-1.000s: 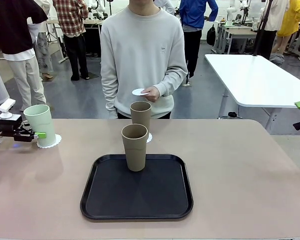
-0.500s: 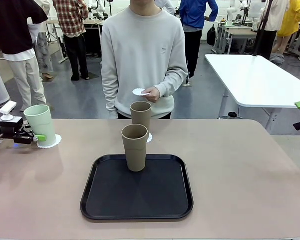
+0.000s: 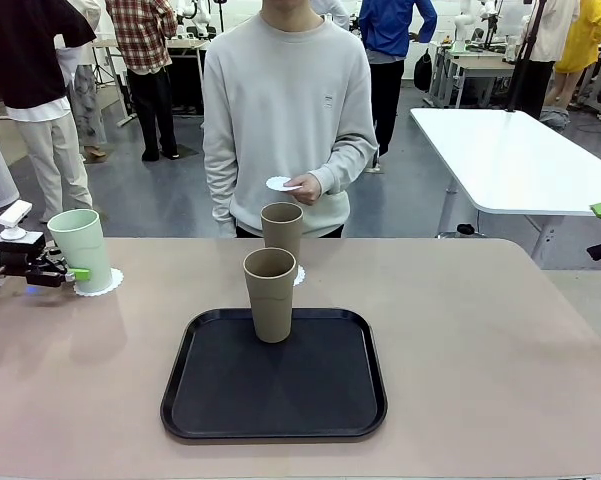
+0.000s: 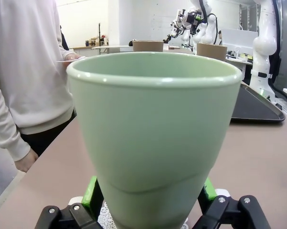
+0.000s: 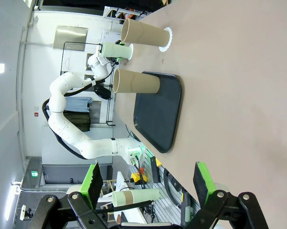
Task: Place coasters on the table and set cups on them.
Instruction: Take one Reusable plastic cup from the Flat Tray and place it on a coaster set by the human.
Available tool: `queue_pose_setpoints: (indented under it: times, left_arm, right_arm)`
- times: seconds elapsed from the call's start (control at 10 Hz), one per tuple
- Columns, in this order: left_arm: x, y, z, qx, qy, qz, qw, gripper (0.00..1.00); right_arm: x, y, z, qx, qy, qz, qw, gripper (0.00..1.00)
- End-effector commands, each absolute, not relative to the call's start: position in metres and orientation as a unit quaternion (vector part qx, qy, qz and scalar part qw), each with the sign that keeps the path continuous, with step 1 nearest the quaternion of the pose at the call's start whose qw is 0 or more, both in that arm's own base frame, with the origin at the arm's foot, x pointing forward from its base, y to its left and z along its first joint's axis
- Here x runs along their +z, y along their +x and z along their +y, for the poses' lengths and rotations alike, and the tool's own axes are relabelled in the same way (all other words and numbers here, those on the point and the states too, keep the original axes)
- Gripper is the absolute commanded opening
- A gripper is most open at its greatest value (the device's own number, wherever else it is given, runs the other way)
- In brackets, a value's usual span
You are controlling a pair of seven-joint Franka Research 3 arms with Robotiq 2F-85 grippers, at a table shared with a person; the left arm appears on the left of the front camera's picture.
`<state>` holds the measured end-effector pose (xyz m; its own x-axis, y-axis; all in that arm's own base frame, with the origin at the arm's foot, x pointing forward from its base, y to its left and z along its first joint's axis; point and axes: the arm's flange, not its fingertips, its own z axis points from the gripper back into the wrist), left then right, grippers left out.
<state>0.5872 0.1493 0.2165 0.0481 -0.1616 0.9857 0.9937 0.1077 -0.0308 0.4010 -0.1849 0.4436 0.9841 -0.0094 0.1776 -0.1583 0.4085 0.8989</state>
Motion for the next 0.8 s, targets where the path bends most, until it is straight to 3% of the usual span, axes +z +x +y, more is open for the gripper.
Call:
queue_pose_setpoints:
  times: [0.0,0.7]
  left_arm:
    - [0.2162,0.5916,0.1543,-0.505,-0.448,-0.469,0.569,1.00]
    - [0.2175,0.5903,0.1610,-0.514,-0.445,-0.452,0.578,1.00]
  right_arm:
    - [0.4434,0.4021,-0.1837,0.046,0.543,-0.083,0.835,1.00]
    - [0.4434,0.4021,-0.1837,0.046,0.543,-0.083,0.835,1.00]
